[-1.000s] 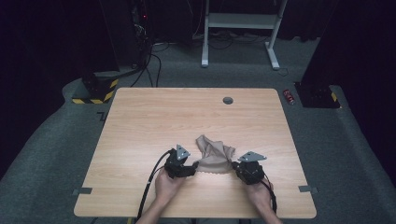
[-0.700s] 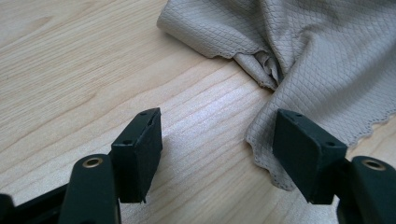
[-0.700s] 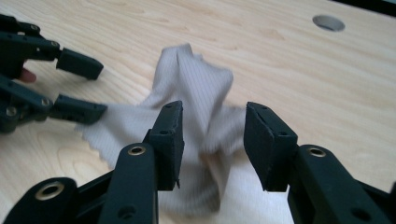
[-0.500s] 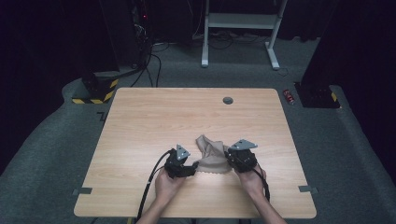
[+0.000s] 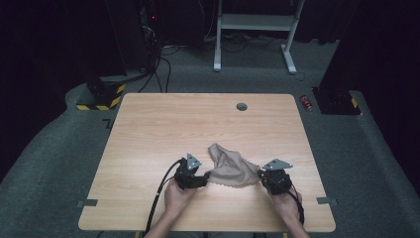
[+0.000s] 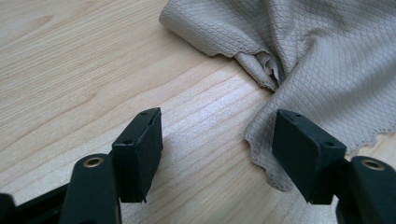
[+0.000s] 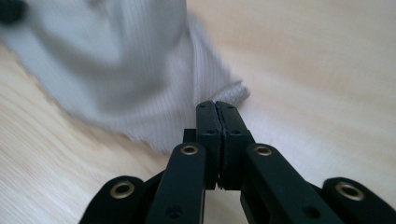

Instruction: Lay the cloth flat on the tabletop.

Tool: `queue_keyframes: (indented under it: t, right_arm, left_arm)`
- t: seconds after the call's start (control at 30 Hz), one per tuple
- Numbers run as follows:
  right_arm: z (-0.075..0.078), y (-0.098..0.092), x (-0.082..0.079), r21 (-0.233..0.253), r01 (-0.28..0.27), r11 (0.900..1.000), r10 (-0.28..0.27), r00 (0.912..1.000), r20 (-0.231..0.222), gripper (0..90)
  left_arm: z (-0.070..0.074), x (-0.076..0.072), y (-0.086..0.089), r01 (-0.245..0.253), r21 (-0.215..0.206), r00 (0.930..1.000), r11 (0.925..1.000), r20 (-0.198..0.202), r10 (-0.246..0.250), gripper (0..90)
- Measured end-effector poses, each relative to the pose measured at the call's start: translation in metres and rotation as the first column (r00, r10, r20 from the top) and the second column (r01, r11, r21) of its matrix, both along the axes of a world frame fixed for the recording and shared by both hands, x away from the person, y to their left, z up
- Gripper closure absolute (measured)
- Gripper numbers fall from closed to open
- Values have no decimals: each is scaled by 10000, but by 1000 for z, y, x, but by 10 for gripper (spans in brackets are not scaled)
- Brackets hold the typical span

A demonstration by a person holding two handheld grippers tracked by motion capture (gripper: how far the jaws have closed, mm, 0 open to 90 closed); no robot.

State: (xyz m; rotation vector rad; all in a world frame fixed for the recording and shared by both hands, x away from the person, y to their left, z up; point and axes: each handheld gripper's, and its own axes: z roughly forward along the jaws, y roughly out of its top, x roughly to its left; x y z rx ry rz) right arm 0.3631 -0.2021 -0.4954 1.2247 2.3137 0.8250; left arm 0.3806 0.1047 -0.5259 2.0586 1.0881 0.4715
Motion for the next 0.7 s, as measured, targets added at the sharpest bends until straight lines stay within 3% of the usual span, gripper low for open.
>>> queue_keyframes:
  t: [0.07,0.1,0.13,0.2,0.23,0.33,0.37,0.47,0.5,0.7]
  right_arm:
    - [-7,-2,1,38,84,10000,-83,9995,-306,830]
    - [-6,-2,1,186,151,9997,-146,9996,-258,797]
    - [-6,-2,1,186,151,9997,-146,9996,-258,797]
    - [1,-2,1,462,171,9988,-176,9998,98,751]
    - [10,1,4,735,109,9972,-146,9987,495,727]
    - [15,6,9,856,-13,9963,-46,9977,679,706]
    - [13,14,17,787,-67,9969,18,9981,621,683]
    - [8,20,26,694,-87,9976,56,9990,450,671]
    - [3,24,33,623,-29,9981,13,9996,271,657]
    - [-8,24,44,602,257,9979,-250,9996,-127,658]
  left_arm:
    - [0,0,1,-29,-148,10000,9999,-45,29,339]
    - [0,1,6,-121,-516,9998,9986,-163,113,357]
    - [0,1,6,-121,-516,9998,9986,-163,113,386]
    - [1,5,10,-169,-743,9994,9971,-307,146,408]
    - [6,10,10,-176,-837,9988,9963,-475,137,416]
    - [16,18,7,-103,-872,9991,9961,-423,66,424]
    - [22,25,4,-142,-982,9981,9951,-603,83,427]
    - [24,32,0,-228,-869,9973,9960,-713,166,421]
    - [24,42,-5,-319,-675,9966,9972,-785,265,413]
    - [20,66,-20,-357,-296,9908,9989,-1316,315,378]
